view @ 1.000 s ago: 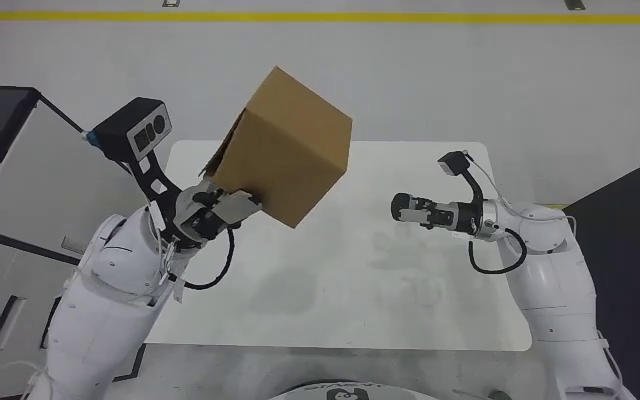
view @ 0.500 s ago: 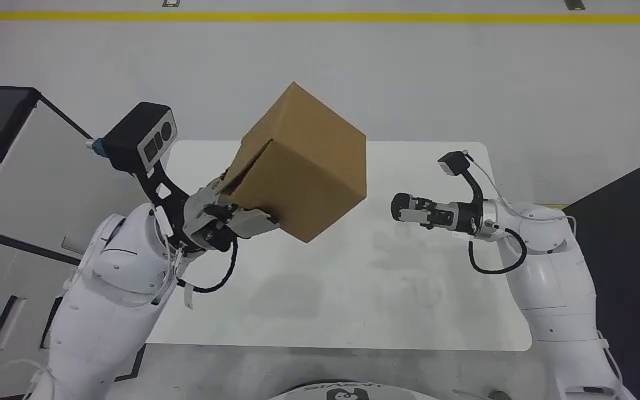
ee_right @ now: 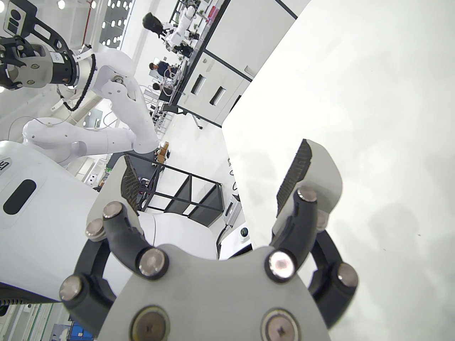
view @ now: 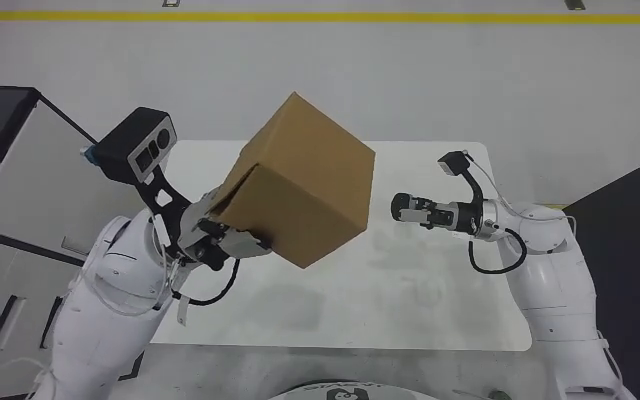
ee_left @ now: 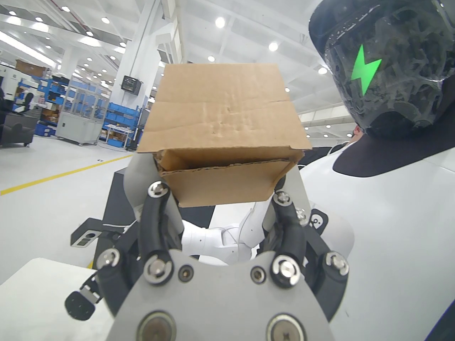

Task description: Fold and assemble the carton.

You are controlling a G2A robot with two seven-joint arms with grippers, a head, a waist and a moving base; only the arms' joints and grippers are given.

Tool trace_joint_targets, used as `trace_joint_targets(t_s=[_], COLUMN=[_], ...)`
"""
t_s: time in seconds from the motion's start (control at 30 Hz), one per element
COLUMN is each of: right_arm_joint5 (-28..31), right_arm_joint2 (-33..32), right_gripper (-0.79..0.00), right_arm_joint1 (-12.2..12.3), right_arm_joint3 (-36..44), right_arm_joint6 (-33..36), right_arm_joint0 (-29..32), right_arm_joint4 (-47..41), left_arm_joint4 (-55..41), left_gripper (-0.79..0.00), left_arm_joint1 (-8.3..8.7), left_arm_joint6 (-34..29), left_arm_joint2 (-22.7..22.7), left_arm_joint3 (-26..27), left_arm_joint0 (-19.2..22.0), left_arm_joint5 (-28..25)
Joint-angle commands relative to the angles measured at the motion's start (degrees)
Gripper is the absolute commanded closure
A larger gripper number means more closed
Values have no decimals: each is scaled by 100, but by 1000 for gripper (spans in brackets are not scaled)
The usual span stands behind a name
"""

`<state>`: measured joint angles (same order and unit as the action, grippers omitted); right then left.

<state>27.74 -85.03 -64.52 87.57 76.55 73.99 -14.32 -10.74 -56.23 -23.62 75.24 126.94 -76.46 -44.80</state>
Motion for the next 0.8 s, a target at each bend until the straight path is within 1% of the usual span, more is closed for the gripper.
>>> trace_joint_targets(t_s=[0.0,0.27,0.43,0.63,0.77], right_arm_joint5=[0,0,0,0,0], right_arm_joint2=[0,0,0,0,0], right_gripper=[-785,-785,-785,-785,-785], right_arm_joint1=[0,0,0,0,0], right_arm_joint3=[0,0,0,0,0], right_arm_joint6=[0,0,0,0,0], right_arm_joint0=[0,0,0,0,0], right_arm_joint4=[0,0,0,0,0], left_arm_joint4=[-88,-241,-149,362,825], left_gripper=[0,0,0,0,0], left_arm_joint1=[-4,-26,-40,-35,-15], left_arm_joint6=[-77,-251,-321,-465,-732], left_arm_joint2=[-19,-50,-10,232,400], left_arm_joint3=[-45,-128,-152,-136,-101], left_arm_joint0=[34,115,141,91,91], left_arm_joint5=[-73,-175,-219,-165,-147])
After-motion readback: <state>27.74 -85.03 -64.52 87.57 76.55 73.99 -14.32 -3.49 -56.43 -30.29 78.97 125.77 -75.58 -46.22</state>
